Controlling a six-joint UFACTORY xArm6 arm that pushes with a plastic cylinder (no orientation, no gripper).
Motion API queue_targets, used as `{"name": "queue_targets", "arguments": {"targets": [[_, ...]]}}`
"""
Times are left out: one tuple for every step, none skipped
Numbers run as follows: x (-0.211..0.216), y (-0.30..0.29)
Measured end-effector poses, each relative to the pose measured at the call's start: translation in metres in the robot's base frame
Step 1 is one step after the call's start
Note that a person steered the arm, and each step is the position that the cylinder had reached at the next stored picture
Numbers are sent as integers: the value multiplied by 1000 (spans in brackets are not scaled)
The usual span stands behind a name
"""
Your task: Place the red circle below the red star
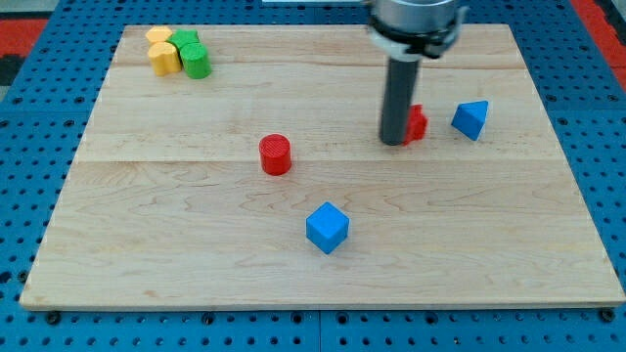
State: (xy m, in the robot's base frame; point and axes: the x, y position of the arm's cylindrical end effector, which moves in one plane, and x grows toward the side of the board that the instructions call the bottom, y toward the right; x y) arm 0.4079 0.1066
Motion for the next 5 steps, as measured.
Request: {"name": "queue_targets", "arguments": {"targets": [[-1,5],[39,-51],[71,-135],[48,-213],[27,-178]]}}
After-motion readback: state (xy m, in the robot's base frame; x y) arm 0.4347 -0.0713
